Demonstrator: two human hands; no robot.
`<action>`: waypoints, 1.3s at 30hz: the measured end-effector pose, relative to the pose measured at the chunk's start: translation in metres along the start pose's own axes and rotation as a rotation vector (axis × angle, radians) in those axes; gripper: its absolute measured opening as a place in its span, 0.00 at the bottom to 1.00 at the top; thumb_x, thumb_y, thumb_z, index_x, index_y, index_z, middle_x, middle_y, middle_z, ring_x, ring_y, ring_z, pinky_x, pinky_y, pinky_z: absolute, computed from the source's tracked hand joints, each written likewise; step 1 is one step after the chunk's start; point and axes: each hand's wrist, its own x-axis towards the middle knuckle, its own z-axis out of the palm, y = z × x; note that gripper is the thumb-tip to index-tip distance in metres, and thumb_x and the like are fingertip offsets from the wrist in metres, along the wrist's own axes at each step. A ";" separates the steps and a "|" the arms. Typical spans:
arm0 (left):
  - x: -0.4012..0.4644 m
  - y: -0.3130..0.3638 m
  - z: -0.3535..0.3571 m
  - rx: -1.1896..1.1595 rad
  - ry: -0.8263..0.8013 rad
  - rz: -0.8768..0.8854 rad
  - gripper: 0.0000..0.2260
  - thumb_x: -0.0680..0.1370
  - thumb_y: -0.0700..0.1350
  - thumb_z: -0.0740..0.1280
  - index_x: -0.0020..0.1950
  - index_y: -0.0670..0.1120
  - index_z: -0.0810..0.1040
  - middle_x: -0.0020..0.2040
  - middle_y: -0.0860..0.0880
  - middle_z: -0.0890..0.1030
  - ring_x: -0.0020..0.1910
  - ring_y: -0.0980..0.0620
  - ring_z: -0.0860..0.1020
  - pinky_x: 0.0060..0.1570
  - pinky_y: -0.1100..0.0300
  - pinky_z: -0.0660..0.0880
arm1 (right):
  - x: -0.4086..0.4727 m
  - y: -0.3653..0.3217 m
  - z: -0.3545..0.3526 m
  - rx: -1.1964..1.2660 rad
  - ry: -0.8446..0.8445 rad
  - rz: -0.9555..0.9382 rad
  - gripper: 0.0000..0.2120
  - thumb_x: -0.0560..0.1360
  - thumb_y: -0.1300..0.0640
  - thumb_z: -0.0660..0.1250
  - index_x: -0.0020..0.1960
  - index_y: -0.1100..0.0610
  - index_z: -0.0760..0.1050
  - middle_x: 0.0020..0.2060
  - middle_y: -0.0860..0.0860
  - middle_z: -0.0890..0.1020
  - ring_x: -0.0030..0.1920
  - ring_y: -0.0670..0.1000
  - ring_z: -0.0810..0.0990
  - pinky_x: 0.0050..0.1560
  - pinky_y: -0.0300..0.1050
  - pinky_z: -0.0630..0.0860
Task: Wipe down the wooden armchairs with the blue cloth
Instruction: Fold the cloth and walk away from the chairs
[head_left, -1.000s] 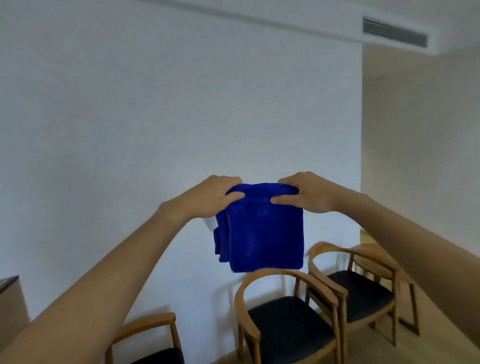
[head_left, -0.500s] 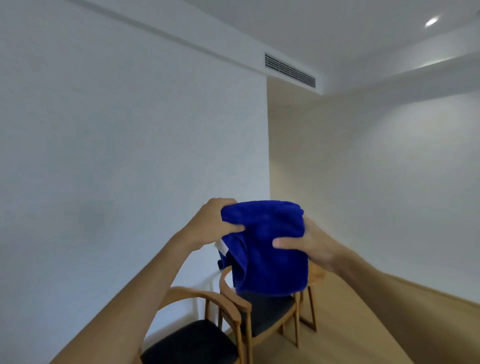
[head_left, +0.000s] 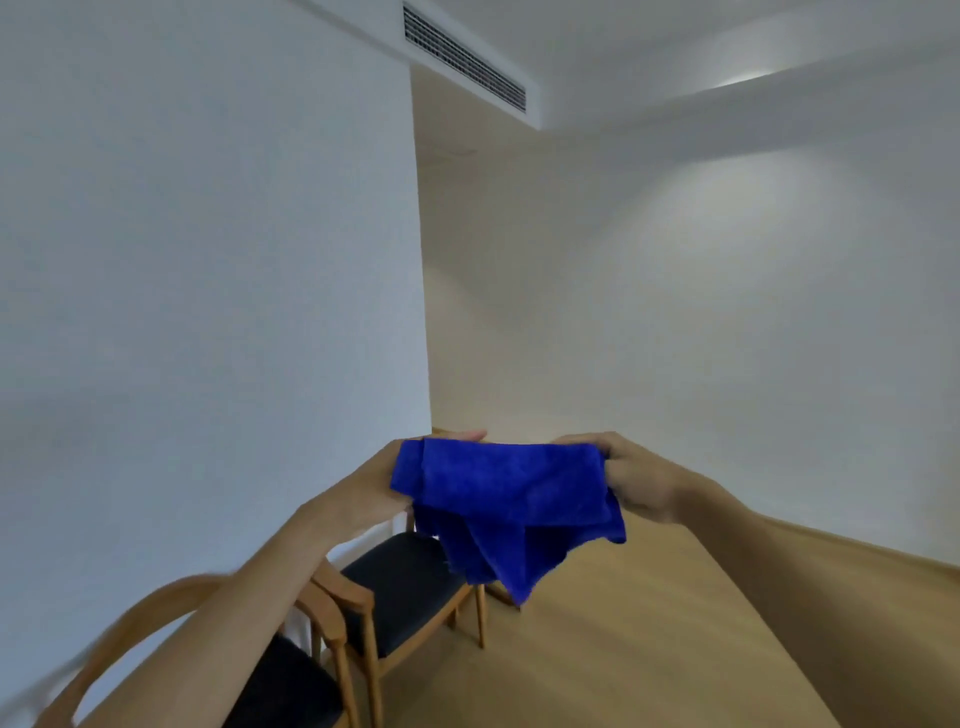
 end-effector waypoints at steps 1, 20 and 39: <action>0.015 -0.002 0.002 0.006 -0.055 0.039 0.14 0.79 0.46 0.64 0.50 0.67 0.81 0.44 0.63 0.82 0.53 0.63 0.79 0.40 0.77 0.73 | 0.008 0.008 -0.012 0.059 -0.025 0.042 0.19 0.79 0.64 0.58 0.64 0.49 0.78 0.58 0.54 0.81 0.56 0.57 0.81 0.51 0.49 0.79; 0.388 -0.098 0.000 0.003 -0.785 -0.042 0.19 0.74 0.54 0.73 0.64 0.57 0.75 0.62 0.53 0.80 0.59 0.52 0.79 0.51 0.61 0.78 | 0.237 0.119 -0.191 0.020 0.043 0.035 0.27 0.77 0.77 0.53 0.64 0.54 0.78 0.60 0.53 0.81 0.58 0.55 0.81 0.49 0.45 0.79; 0.717 -0.278 0.017 0.832 -0.123 0.052 0.19 0.63 0.64 0.74 0.43 0.54 0.74 0.36 0.56 0.79 0.35 0.58 0.75 0.35 0.59 0.73 | 0.538 0.352 -0.341 -0.664 -0.028 0.183 0.21 0.68 0.48 0.75 0.56 0.44 0.70 0.48 0.43 0.80 0.48 0.46 0.80 0.51 0.50 0.79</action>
